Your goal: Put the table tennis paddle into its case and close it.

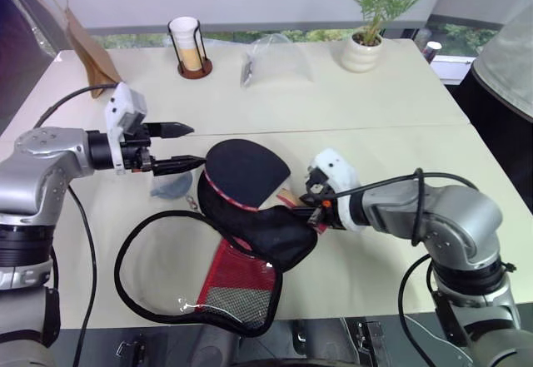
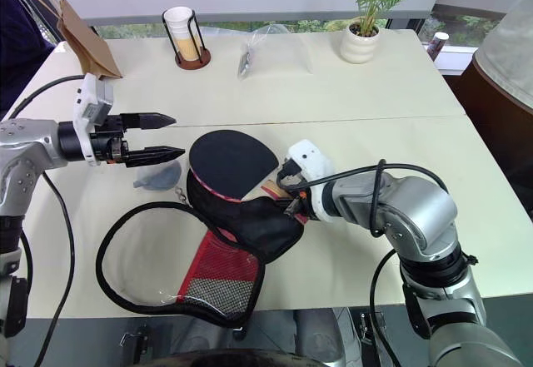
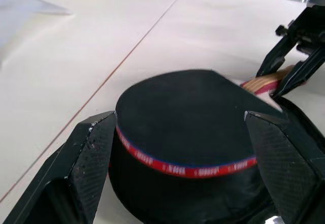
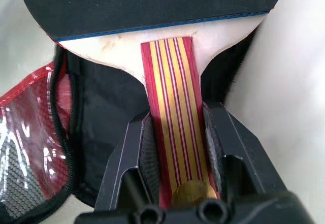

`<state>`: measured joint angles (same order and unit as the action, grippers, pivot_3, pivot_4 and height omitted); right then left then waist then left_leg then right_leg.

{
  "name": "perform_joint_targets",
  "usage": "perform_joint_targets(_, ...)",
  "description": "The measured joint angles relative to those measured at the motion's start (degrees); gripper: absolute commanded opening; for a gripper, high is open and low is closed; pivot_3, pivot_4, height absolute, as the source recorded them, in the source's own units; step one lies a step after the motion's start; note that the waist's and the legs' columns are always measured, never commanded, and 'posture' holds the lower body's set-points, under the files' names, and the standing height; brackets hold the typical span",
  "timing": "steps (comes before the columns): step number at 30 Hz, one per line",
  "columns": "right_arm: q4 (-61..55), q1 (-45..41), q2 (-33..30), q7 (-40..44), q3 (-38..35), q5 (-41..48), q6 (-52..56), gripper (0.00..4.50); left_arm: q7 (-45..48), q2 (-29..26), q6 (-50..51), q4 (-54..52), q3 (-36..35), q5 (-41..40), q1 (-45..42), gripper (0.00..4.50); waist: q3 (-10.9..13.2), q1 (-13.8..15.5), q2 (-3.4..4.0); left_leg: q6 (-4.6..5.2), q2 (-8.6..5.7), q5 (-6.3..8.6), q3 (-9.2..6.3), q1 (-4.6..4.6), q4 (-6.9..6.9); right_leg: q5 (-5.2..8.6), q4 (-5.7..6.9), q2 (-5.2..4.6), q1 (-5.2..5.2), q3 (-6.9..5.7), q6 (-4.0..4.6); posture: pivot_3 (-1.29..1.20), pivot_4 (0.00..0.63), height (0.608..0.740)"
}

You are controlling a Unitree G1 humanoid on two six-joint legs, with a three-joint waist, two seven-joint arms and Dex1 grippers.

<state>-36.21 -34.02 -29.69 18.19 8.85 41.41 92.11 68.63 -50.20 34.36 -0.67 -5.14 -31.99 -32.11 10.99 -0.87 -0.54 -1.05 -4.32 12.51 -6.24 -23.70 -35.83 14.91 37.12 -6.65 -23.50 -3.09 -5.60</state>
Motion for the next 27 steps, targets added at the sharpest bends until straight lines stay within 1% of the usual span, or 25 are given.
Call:
perform_joint_targets(5,1.0,0.2,0.6,-4.5,0.2,4.3,0.0,0.84,0.1,0.4,0.0,0.1,0.6,0.2,0.0,4.18,0.0,0.1,0.0,0.0,-0.01,0.0,0.0,0.0,-0.02,0.0,0.0,0.0,0.01,0.0,0.0,0.0,0.15,0.74)
perform_joint_targets(7,1.8,0.5,1.0,-6.4,0.4,5.9,0.0,1.89,0.2,0.4,0.0,0.1,0.9,0.2,0.0,4.18,0.0,0.1,0.0,0.0,0.0,0.0,0.0,0.0,-0.02,0.0,0.0,-0.01,0.01,0.0,0.0,0.0,0.15,0.74)
perform_joint_targets(9,2.1,0.5,1.6,-7.8,0.5,7.4,0.0,2.58,0.3,0.4,0.0,0.1,1.0,0.2,0.1,4.18,0.0,0.1,0.0,0.0,0.0,0.0,0.0,0.0,-0.02,0.0,0.0,0.0,0.01,0.0,0.0,0.0,0.15,0.74)
perform_joint_targets(10,2.7,0.5,1.9,-8.8,0.5,8.5,0.0,3.14,0.4,0.4,0.0,0.1,1.0,0.3,0.1,4.18,0.0,0.0,0.0,0.0,0.0,0.0,0.0,0.0,-0.02,0.0,0.0,0.01,0.01,0.0,0.0,0.0,0.15,0.74)
perform_joint_targets(11,3.1,0.5,2.0,-9.6,0.7,9.4,0.0,3.52,0.6,0.3,0.0,0.1,1.0,0.3,0.1,4.18,0.0,0.0,0.0,0.0,0.0,0.0,0.0,0.01,-0.02,0.0,0.02,0.01,0.0,0.0,0.0,0.0,0.15,0.74)
perform_joint_targets(12,3.5,0.5,2.1,-10.4,0.8,10.5,0.0,4.17,0.7,0.2,0.0,0.1,1.0,0.3,0.1,4.18,0.0,0.0,0.0,0.0,0.01,0.0,0.0,0.0,-0.02,0.0,0.02,0.02,0.0,0.0,0.0,0.0,0.15,0.74)
perform_joint_targets(13,4.0,0.5,2.0,-11.0,0.8,11.4,0.0,4.44,0.8,0.1,0.0,0.1,1.0,0.3,0.1,4.18,0.0,0.0,0.0,0.0,0.01,0.0,0.0,0.01,-0.02,0.0,0.02,0.02,0.01,0.0,0.0,0.0,0.15,0.74)
perform_joint_targets(15,4.5,0.3,1.4,-11.1,0.5,13.9,0.0,4.44,1.1,-0.4,0.0,0.1,1.0,0.3,0.3,4.18,0.0,-0.1,0.0,0.01,0.01,0.0,0.0,0.01,-0.02,0.0,0.01,0.01,0.01,0.0,0.0,0.0,0.15,0.74)
perform_joint_targets(18,4.9,-2.8,-0.4,-8.4,-2.3,17.6,0.0,4.44,1.4,-1.0,-0.2,0.1,0.9,0.3,0.8,4.18,0.0,0.0,0.0,0.01,0.01,0.0,0.01,0.01,-0.06,0.0,0.02,0.03,0.01,0.0,0.0,0.0,0.15,0.74)
perform_joint_targets(21,4.8,-7.4,-5.8,-1.2,-6.2,18.9,-3.0,4.44,2.9,-3.0,-1.3,0.3,0.9,0.5,2.3,4.18,0.0,0.0,0.0,0.03,0.02,0.01,0.01,0.01,-0.05,0.0,-0.01,0.05,0.04,-0.01,0.0,0.0,0.15,0.74)
perform_joint_targets(22,4.8,-7.7,-8.1,1.5,-6.8,18.2,-5.4,4.44,3.7,-3.8,-1.7,1.0,0.8,0.8,2.7,4.18,0.0,0.0,0.0,0.04,0.02,0.02,0.01,0.01,-0.05,0.0,-0.02,0.05,0.04,-0.01,0.0,0.0,0.15,0.74)
perform_joint_targets(23,4.9,-7.6,-11.6,5.1,-6.2,16.0,-9.7,4.44,4.4,-4.8,-2.5,1.9,0.7,1.1,3.0,4.18,0.0,0.1,0.0,0.05,0.02,0.03,0.03,0.0,-0.04,0.01,-0.03,0.06,0.03,-0.02,-0.01,0.0,0.15,0.74)
perform_joint_targets(24,5.0,-7.4,-13.8,7.6,-5.7,14.0,-12.8,4.44,5.0,-5.6,-2.8,2.8,0.2,1.4,3.3,4.18,0.0,0.1,0.0,0.06,0.03,0.03,0.04,0.0,-0.04,0.01,-0.03,0.06,0.03,-0.02,-0.02,0.0,0.15,0.74)
perform_joint_targets(25,5.3,-6.5,-16.4,11.2,-4.9,10.7,-18.1,4.44,5.6,-6.7,-3.4,4.2,-0.7,1.6,3.3,4.18,0.0,0.1,-0.02,0.06,0.04,0.03,0.05,0.0,-0.04,0.01,-0.04,0.07,0.03,-0.03,-0.02,0.0,0.15,0.74)
perform_joint_targets(27,7.1,-4.2,-19.6,18.2,-3.6,4.9,-28.5,4.44,7.3,-9.4,-5.6,6.7,-2.6,2.2,4.1,4.18,0.0,0.0,-0.03,0.06,0.05,0.04,0.1,0.01,-0.04,0.02,-0.04,0.05,0.04,-0.02,-0.03,0.0,0.15,0.74)
